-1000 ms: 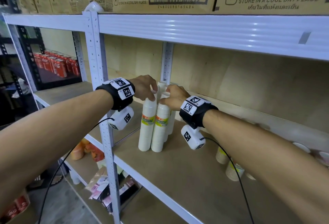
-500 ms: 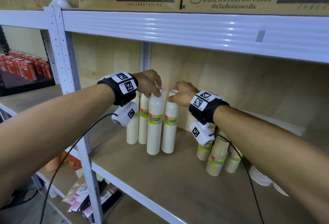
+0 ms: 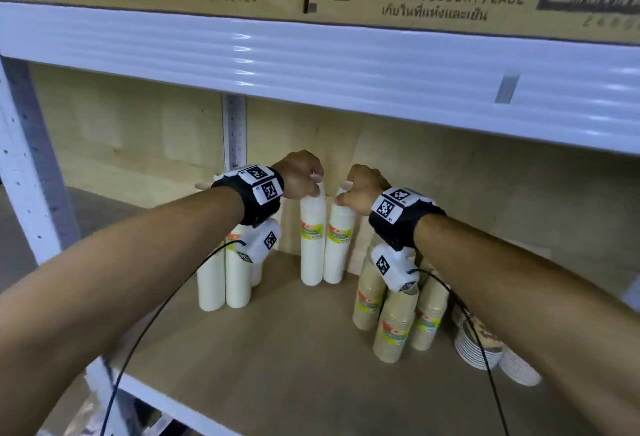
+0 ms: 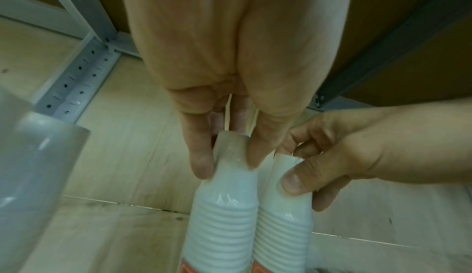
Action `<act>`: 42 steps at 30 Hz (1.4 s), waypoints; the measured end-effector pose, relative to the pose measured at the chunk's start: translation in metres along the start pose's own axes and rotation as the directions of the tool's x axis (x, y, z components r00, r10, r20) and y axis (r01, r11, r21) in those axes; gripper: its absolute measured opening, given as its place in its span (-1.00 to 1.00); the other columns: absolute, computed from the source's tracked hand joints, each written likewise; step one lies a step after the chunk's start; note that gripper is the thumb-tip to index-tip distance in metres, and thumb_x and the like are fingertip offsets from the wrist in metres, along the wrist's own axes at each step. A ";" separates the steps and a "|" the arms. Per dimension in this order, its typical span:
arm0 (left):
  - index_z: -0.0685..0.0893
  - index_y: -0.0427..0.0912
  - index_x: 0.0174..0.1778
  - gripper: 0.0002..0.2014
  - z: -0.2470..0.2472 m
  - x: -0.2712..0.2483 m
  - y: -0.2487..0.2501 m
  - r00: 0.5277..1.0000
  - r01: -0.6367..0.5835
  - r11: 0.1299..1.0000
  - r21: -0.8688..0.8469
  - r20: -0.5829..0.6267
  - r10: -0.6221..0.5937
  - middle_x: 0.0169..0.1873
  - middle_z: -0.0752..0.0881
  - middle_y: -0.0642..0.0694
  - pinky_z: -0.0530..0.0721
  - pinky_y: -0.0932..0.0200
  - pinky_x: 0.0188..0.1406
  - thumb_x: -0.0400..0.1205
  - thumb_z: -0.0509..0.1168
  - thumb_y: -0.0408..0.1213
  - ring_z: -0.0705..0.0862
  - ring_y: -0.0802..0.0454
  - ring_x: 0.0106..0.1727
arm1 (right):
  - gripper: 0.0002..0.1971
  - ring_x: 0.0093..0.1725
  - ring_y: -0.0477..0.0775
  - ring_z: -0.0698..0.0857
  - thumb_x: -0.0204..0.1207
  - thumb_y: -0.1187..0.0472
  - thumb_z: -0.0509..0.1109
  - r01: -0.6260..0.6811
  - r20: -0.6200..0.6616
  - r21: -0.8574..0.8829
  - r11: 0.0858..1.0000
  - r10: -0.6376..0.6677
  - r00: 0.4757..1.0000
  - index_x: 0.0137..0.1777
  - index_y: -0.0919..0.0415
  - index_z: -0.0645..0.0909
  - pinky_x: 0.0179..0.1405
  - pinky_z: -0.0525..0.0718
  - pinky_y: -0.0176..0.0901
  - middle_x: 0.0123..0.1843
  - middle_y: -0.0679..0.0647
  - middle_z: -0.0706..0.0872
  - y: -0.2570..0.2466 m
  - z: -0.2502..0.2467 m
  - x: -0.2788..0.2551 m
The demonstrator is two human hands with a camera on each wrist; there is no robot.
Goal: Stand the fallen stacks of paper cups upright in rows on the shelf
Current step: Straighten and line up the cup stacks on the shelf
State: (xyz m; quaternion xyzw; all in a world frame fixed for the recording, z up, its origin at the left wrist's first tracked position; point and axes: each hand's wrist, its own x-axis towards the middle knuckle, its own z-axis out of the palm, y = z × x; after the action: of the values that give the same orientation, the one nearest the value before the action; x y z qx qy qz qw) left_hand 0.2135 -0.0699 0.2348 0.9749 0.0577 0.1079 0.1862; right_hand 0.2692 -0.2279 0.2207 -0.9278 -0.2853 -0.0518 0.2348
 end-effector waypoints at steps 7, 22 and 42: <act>0.62 -0.17 0.36 -0.60 0.017 0.033 -0.004 0.999 -0.030 0.999 -0.024 -0.026 0.029 0.37 0.55 -0.11 0.51 0.18 0.08 0.58 0.43 -0.34 0.55 -0.08 0.34 | -0.54 0.15 0.14 0.65 0.44 0.10 0.54 -0.060 -0.004 -0.012 0.998 0.060 0.998 0.27 0.21 0.50 -0.17 0.48 -0.17 0.29 0.12 0.61 0.014 0.003 0.025; 0.52 -0.18 0.50 -0.57 0.029 0.061 -0.011 0.999 0.001 0.986 -0.164 0.046 0.007 0.56 0.44 -0.09 0.46 0.28 0.21 0.68 0.29 -0.44 0.49 0.00 0.52 | -0.49 0.43 0.06 0.60 0.52 0.19 0.50 -0.093 0.000 0.142 0.986 0.094 0.996 0.46 0.23 0.52 0.24 0.55 -0.22 0.47 0.06 0.61 0.027 0.023 0.059; 0.32 -0.19 0.63 -0.52 -0.018 0.029 0.000 0.994 0.067 0.992 -0.103 -0.078 -0.075 0.61 0.35 -0.14 0.29 0.38 0.11 0.77 0.19 -0.25 0.40 -0.04 0.56 | -0.52 0.35 0.19 0.61 0.59 -0.01 0.36 0.026 -0.119 0.003 1.000 -0.025 0.993 0.47 0.14 0.52 0.31 0.61 -0.03 0.44 0.13 0.56 -0.005 0.009 0.058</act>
State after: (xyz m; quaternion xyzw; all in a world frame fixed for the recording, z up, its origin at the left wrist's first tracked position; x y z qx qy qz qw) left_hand 0.2376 -0.0591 0.2564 0.9563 0.0943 0.1440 0.2363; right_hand 0.3146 -0.1910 0.2279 -0.9187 -0.2828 -0.1093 0.2530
